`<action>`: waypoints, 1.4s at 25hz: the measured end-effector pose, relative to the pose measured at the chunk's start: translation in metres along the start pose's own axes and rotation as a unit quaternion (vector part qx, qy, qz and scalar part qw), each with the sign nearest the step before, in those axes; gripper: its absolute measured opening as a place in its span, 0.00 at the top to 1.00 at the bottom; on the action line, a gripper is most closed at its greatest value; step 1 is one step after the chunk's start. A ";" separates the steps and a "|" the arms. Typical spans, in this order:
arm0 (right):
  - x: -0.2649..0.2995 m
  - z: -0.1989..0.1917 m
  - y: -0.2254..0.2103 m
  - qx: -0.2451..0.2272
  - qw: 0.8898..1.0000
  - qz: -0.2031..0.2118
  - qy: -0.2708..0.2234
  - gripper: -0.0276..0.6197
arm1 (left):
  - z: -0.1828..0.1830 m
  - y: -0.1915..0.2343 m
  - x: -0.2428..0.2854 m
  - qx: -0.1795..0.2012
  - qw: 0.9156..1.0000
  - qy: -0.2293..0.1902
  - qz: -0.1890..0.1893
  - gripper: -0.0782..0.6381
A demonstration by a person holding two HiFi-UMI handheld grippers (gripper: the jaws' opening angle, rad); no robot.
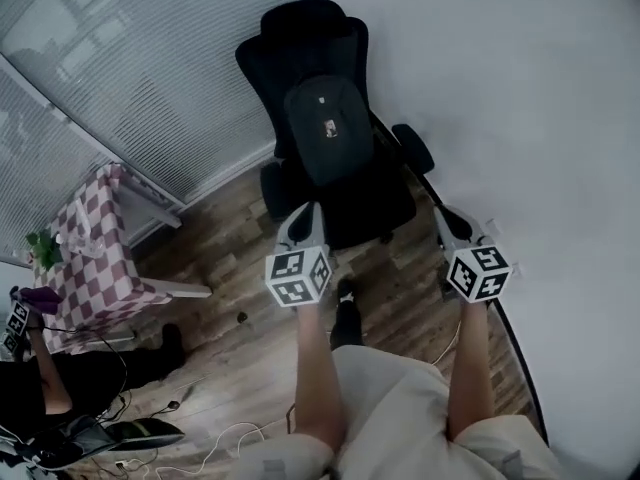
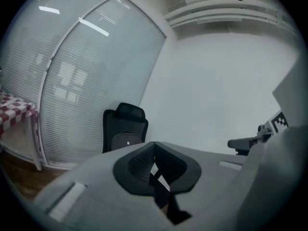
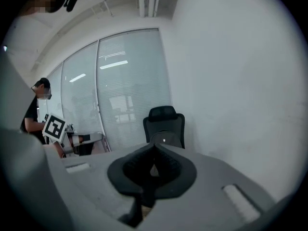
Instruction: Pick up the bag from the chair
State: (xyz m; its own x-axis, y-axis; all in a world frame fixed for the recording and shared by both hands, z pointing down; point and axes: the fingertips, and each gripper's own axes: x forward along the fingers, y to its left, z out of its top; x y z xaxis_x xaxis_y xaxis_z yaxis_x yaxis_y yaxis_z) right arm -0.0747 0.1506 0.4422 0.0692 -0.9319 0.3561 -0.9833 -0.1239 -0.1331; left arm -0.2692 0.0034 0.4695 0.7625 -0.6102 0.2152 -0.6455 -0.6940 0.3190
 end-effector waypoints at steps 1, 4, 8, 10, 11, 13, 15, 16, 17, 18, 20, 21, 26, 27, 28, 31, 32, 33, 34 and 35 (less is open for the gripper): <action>0.019 0.011 -0.004 0.008 1.000 0.003 -0.008 0.95 | 0.007 0.014 0.014 -0.003 1.000 -0.002 0.006 0.88; 0.076 0.041 -0.015 0.007 1.000 0.010 -0.020 0.96 | 0.032 0.046 0.056 -0.012 1.000 -0.015 0.023 0.88; 0.118 0.044 -0.026 0.003 1.000 0.016 -0.009 0.96 | 0.027 0.056 0.095 -0.006 1.000 0.012 0.018 0.88; 0.134 0.039 -0.038 0.009 1.000 0.018 0.000 0.96 | 0.021 0.053 0.113 -0.011 1.000 0.025 0.006 0.88; 0.141 0.036 -0.045 0.015 1.000 0.017 0.004 0.96 | 0.018 0.051 0.120 -0.010 0.999 0.031 0.001 0.88; 0.152 0.031 -0.057 0.030 0.999 0.012 0.008 0.96 | 0.014 0.051 0.131 0.001 0.999 0.043 -0.003 0.88; 0.163 0.031 -0.068 0.044 0.999 0.010 0.005 0.95 | 0.016 0.054 0.140 0.009 0.999 0.049 -0.001 0.88; 0.169 0.033 -0.072 0.047 0.999 0.011 0.003 0.95 | 0.019 0.057 0.144 0.011 0.999 0.049 0.002 0.88; 0.176 0.036 -0.077 0.047 0.999 0.015 0.000 0.96 | 0.023 0.061 0.148 0.014 0.999 0.048 0.008 0.88; 0.184 0.040 -0.080 0.045 0.999 0.020 -0.002 0.96 | 0.029 0.065 0.151 0.018 0.999 0.045 0.016 0.88; 0.200 0.050 -0.087 0.045 0.998 0.033 -0.008 0.96 | 0.045 0.074 0.152 0.027 0.998 0.034 0.037 0.88; 0.208 0.056 -0.091 0.049 0.998 0.039 -0.013 0.96 | 0.053 0.079 0.152 0.030 0.998 0.027 0.047 0.88; 0.259 0.085 -0.110 0.058 0.993 0.103 -0.011 0.96 | 0.079 0.102 0.165 0.005 0.993 0.004 0.117 0.88; 0.273 0.090 -0.115 0.063 0.990 0.122 -0.009 0.96 | 0.079 0.106 0.171 0.000 0.991 0.004 0.136 0.88; 0.287 0.093 -0.122 0.073 0.988 0.138 -0.007 0.96 | 0.077 0.107 0.178 -0.004 0.988 0.005 0.152 0.88; 0.321 0.102 -0.148 0.094 0.981 0.170 0.002 0.96 | 0.070 0.099 0.206 -0.016 0.984 0.007 0.178 0.88; 0.330 0.105 -0.156 0.094 0.979 0.180 0.007 0.96 | 0.068 0.095 0.217 -0.022 0.983 0.006 0.183 0.88; 0.338 0.107 -0.163 0.091 0.977 0.191 0.013 0.96 | 0.065 0.090 0.228 -0.029 0.982 0.005 0.187 0.88; 0.345 0.107 -0.169 0.089 0.975 0.204 0.020 0.96 | 0.061 0.086 0.238 -0.038 0.981 0.006 0.189 0.88; 0.351 0.106 -0.175 0.087 0.972 0.217 0.027 0.96 | 0.056 0.082 0.248 -0.050 0.980 0.008 0.192 0.88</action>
State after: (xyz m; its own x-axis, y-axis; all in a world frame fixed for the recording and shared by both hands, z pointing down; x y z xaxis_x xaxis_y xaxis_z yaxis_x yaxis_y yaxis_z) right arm 0.1398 -0.1906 0.4922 -0.3590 -0.8910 0.2780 -0.8743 0.2168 -0.4342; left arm -0.1355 -0.2261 0.4977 0.4655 -0.8124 0.3513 -0.8778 -0.3728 0.3010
